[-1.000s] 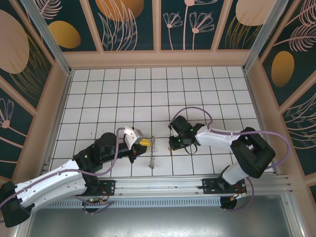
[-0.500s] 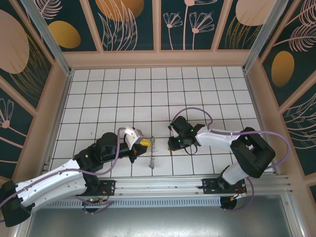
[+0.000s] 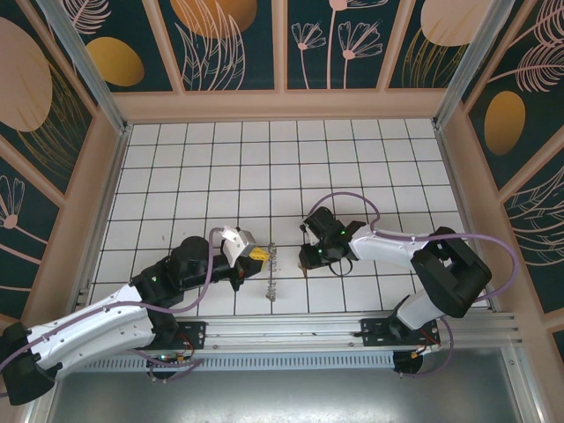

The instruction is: Put the keys on the keyring

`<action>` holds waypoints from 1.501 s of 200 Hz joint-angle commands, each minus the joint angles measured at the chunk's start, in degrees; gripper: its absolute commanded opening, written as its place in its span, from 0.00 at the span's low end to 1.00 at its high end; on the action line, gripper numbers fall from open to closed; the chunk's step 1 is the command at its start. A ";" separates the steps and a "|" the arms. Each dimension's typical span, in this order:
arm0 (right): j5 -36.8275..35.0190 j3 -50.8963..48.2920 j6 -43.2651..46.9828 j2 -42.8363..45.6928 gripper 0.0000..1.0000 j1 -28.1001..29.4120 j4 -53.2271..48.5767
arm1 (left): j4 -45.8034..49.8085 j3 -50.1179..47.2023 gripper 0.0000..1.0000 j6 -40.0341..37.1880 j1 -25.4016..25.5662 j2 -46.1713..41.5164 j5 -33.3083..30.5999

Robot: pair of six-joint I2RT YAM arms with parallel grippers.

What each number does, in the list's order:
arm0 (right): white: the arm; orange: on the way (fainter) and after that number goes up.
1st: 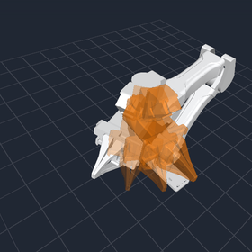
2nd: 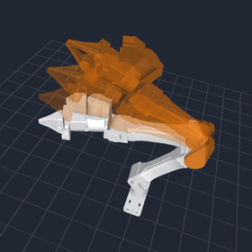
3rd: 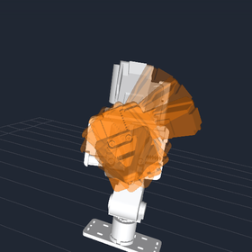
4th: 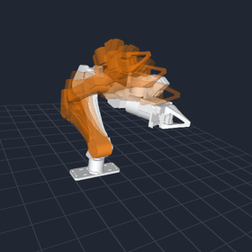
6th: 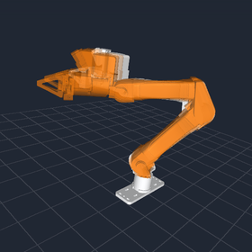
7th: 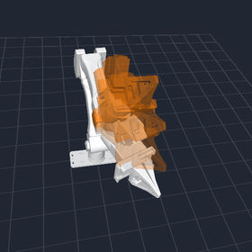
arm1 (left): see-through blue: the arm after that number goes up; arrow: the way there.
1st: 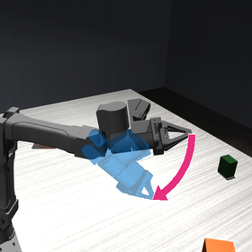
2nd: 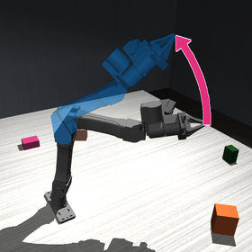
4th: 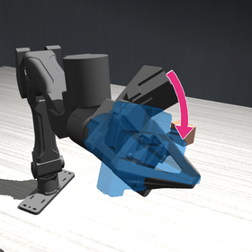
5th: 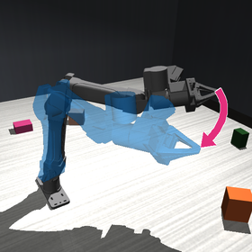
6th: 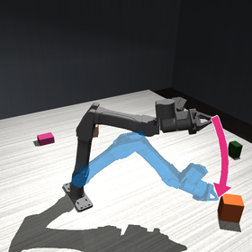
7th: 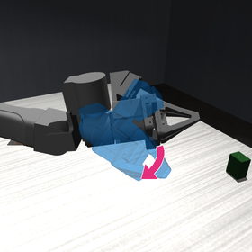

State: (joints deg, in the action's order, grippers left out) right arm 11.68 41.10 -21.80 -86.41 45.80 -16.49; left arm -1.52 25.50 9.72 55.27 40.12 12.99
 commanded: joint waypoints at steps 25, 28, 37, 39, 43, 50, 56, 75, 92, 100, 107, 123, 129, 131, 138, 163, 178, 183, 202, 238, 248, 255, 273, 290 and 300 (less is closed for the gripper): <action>-0.66 0.97 -0.20 -0.95 0.15 -0.27 0.34 | -3.23 0.33 0.00 0.48 0.11 -1.62 0.02; -0.88 1.06 -0.13 -0.86 0.15 -0.27 0.32 | -3.18 0.30 0.00 0.48 0.11 -1.58 -0.06; -1.53 1.25 0.30 -0.86 0.14 -0.36 0.00 | -3.06 0.34 0.00 0.48 0.16 -1.62 -0.21; -1.74 1.32 0.39 -0.86 0.14 -0.36 -0.09 | -3.05 0.34 0.00 0.48 0.16 -1.62 -0.24; -2.10 1.47 0.71 -0.94 0.14 -0.36 -0.33 | -3.05 0.34 0.00 0.47 0.19 -1.61 -0.25; -2.84 1.74 1.22 -1.25 0.14 -0.44 -0.82 | -3.05 0.34 0.00 0.48 0.12 -1.62 -0.34; -3.58 2.08 1.84 -1.71 0.14 -0.49 -1.43 | -3.05 0.41 0.00 0.48 0.15 -1.54 -0.34; -5.90 3.36 3.97 -3.85 0.14 -0.62 -3.41 | -2.88 0.51 0.00 0.35 0.16 -1.29 -0.43; -6.58 4.31 5.38 -5.39 0.14 -1.01 -3.58 | -2.62 0.61 0.00 0.30 0.19 -1.23 -0.58; -6.26 4.61 5.84 -5.86 0.14 -1.31 -3.10 | -2.53 0.60 0.00 0.30 0.14 -1.27 -0.77; -6.00 5.04 6.38 -6.29 0.15 -1.58 -2.77 | -2.46 0.63 0.00 0.30 0.13 -1.27 -0.73; -5.88 6.36 7.58 -7.29 0.15 -2.01 -2.18 | -2.39 0.54 0.00 0.39 0.18 -1.27 -0.84; -5.73 6.99 8.18 -7.73 0.16 -2.16 -1.94 | -2.35 0.50 0.00 0.40 0.15 -1.25 -0.95; -5.71 7.22 8.35 -7.85 0.16 -2.20 -1.80 | -2.35 0.47 0.00 0.39 0.18 -1.27 -1.00; -5.58 7.86 8.94 -8.16 0.16 -2.27 -1.42 | -2.35 0.51 0.00 0.39 0.19 -1.18 -1.00; -4.55 9.72 11.24 -9.45 0.18 -2.56 0.16 | -2.17 0.73 0.00 0.22 0.19 -0.92 -1.29; -3.53 10.92 12.29 -10.24 0.21 -2.57 0.37 | -2.00 0.78 0.00 0.22 0.11 -0.84 -1.44; -3.36 11.22 12.46 -10.28 0.22 -2.56 0.38 | -2.00 0.78 0.00 0.22 0.23 -0.92 -1.48; -2.94 12.48 12.47 -9.73 0.29 -2.56 -0.67 | -1.82 0.78 0.00 0.26 0.19 -0.90 -1.66; -3.16 11.29 9.98 -5.17 0.35 -2.57 -1.71 | -2.15 0.76 0.00 0.05 0.12 -0.51 -1.83; -3.24 11.06 9.52 -4.56 0.35 -2.64 -2.10 | -2.24 0.82 0.00 -0.17 0.19 -0.05 -1.73; -3.25 11.10 9.25 -4.47 0.35 -2.65 -2.61 | -2.21 0.89 0.00 -0.31 0.14 0.19 -1.61; -3.83 10.95 8.65 -5.00 0.35 -2.65 -3.92 | -2.09 1.18 0.00 -0.49 0.15 0.51 -1.40; -3.99 10.53 8.12 -5.39 0.34 -2.81 -4.17 | -2.08 1.09 0.00 -0.39 0.12 0.24 -1.48; -3.78 10.31 7.83 -5.57 0.34 -2.95 -4.25 | -2.08 1.06 0.00 -0.31 0.19 -0.03 -1.47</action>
State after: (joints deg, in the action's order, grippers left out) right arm 8.19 52.03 -12.45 -92.07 43.48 -18.46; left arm -1.48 25.50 9.72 55.27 40.88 11.46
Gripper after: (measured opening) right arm 0.346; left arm 0.046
